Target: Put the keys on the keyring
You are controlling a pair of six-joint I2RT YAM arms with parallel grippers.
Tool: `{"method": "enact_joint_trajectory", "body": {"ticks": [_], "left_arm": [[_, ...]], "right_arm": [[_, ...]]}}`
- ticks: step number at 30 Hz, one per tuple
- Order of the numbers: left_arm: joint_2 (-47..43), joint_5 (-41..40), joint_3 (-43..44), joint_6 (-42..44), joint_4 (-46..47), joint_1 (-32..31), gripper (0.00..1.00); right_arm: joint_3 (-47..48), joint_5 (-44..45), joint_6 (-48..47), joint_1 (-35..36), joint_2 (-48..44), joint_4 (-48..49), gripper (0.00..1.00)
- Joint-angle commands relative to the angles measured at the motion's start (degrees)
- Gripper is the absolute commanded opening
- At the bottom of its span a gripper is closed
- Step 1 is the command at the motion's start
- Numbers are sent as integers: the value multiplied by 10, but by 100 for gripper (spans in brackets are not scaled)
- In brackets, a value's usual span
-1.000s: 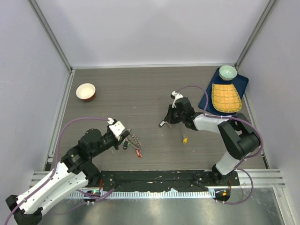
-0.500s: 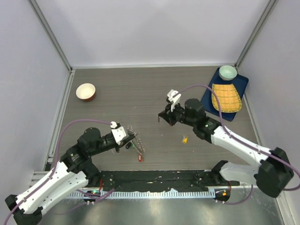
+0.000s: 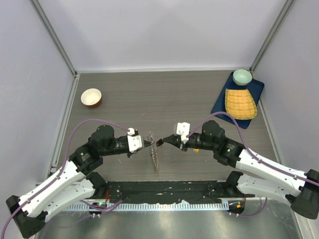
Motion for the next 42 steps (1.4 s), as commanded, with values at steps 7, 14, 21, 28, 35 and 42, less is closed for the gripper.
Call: {"method": "enact_joint_trajectory", "body": {"ticks": [7, 14, 21, 28, 35, 42], "left_arm": [[-2, 21, -20, -13, 84, 1, 0], [8, 43, -29, -15, 87, 2, 0], [23, 64, -26, -26, 98, 1, 0], [32, 69, -26, -28, 95, 1, 0], [36, 73, -24, -27, 94, 2, 0], [38, 77, -23, -28, 93, 1, 0]], "right_arm": [[-9, -71, -49, 15, 10, 35, 1], [-10, -67, -56, 21, 7, 34, 1], [-4, -76, -60, 27, 16, 29, 1], [2, -69, -68, 36, 24, 25, 1], [5, -59, -73, 44, 27, 23, 1], [3, -43, -75, 46, 25, 32, 1]]}}
